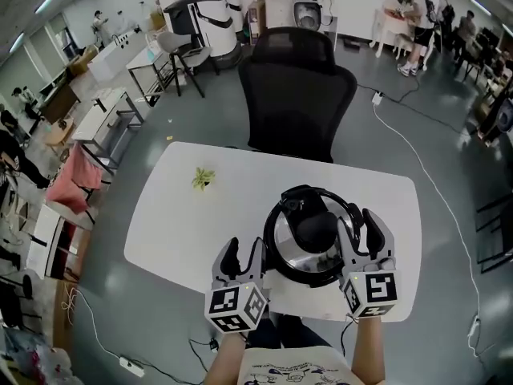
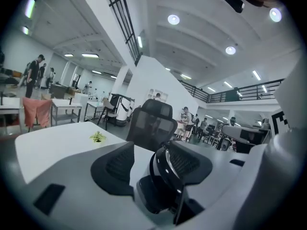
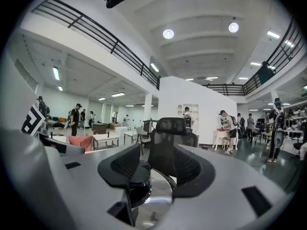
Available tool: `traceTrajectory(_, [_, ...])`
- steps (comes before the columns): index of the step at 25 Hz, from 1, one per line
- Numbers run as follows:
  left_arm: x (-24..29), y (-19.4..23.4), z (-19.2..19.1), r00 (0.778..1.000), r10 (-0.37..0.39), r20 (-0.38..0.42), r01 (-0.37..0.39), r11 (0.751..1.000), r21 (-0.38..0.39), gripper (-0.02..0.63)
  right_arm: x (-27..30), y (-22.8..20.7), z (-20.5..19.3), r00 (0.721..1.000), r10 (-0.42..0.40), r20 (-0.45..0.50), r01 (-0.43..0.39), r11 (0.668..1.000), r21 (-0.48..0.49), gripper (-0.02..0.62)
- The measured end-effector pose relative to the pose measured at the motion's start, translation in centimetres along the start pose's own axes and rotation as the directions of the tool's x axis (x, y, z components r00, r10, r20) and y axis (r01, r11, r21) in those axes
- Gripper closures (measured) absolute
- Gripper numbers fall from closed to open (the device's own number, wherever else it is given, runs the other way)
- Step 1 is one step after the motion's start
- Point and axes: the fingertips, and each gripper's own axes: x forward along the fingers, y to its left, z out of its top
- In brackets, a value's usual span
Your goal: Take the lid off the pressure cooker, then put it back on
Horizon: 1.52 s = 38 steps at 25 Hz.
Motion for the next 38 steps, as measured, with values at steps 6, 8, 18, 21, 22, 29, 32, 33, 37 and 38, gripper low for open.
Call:
traceTrajectory(6, [0.6, 1.4, -2.6, 0.999, 0.029, -0.026, -0.032, 0.992, -0.124, 0.382, 2.2, 0.7, -1.1, 0.998, 0.06, -0.021, -0.06, 0.998, 0.006, 0.379])
traceTrajectory(8, [0.7, 1.7, -3.4, 0.999, 0.031, -0.039, -0.037, 0.986, -0.162, 0.382, 2.7, 1.1, -1.3, 0.997, 0.078, -0.025, -0.078, 0.997, 0.008, 0.377])
traceTrajectory(18, [1.6, 3.3, -7.2, 0.996, 0.01, -0.093, -0.043, 0.933, -0.358, 0.379, 4.5, 2.6, -2.9, 0.991, 0.116, -0.06, -0.115, 0.993, 0.013, 0.371])
traceTrajectory(21, [2.0, 3.7, -8.0, 0.994, -0.011, -0.105, -0.035, 0.906, -0.422, 0.379, 4.8, 2.9, -3.2, 0.99, 0.122, -0.069, -0.121, 0.992, 0.019, 0.37])
traceTrajectory(22, [2.2, 3.7, -8.3, 0.994, -0.025, -0.11, -0.026, 0.898, -0.439, 0.379, 4.8, 3.0, -3.3, 0.99, 0.123, -0.073, -0.122, 0.992, 0.018, 0.37])
traceTrajectory(29, [3.4, 3.6, -9.7, 0.986, -0.1, -0.137, 0.016, 0.859, -0.511, 0.38, 5.5, 3.5, -4.1, 0.988, 0.118, -0.096, -0.118, 0.993, 0.009, 0.367])
traceTrajectory(32, [3.9, 4.0, -10.3, 0.983, -0.131, -0.126, 0.028, 0.796, -0.605, 0.38, 5.8, 3.8, -4.3, 0.987, 0.124, -0.098, -0.123, 0.992, 0.019, 0.365])
traceTrajectory(33, [4.1, 4.0, -10.5, 0.982, -0.142, -0.121, 0.033, 0.771, -0.636, 0.38, 5.9, 3.9, -4.4, 0.987, 0.125, -0.099, -0.124, 0.992, 0.023, 0.364])
traceTrajectory(37, [4.5, 4.1, -10.8, 0.979, -0.178, -0.096, 0.056, 0.692, -0.72, 0.38, 6.2, 3.9, -4.5, 0.986, 0.124, -0.108, -0.123, 0.992, 0.009, 0.36])
traceTrajectory(38, [4.5, 4.0, -10.8, 0.978, -0.189, -0.087, 0.065, 0.674, -0.736, 0.385, 6.3, 3.9, -4.6, 0.986, 0.124, -0.111, -0.123, 0.992, 0.009, 0.36])
